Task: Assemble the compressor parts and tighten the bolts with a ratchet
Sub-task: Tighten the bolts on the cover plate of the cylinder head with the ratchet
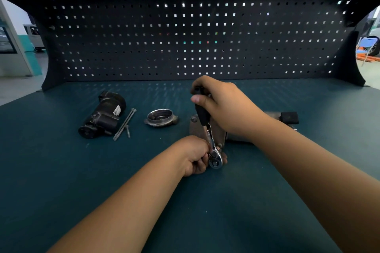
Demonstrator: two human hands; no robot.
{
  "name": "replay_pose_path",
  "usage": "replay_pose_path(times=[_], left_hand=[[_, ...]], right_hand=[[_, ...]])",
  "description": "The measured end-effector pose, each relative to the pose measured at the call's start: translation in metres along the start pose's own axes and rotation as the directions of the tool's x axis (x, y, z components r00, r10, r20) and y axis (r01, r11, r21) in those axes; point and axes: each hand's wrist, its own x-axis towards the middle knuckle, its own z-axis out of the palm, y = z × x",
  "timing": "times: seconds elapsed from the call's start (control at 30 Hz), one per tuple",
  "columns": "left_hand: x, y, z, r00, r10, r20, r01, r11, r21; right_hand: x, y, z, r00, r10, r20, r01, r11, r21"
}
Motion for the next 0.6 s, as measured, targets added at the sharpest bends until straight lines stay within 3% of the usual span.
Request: replay_pose_path(times=[0.2,0.6], left_hand=[[-0.0028,-0.0012,-0.0034,0.999,0.044,0.006,-0.044,0.999,0.021],[-0.0036,-0.0011,-0.0083,0.996,0.011,0.09,-0.001,0.994,-0.107]], right_hand=[[0.0021,-0.0089,0.0061,0.997,-0.071,0.018,0.071,0.997,-0.013],[0.0059,-0.0007,-0.0007,0.997,-0.07,-0.021,0.071,0.996,0.049]])
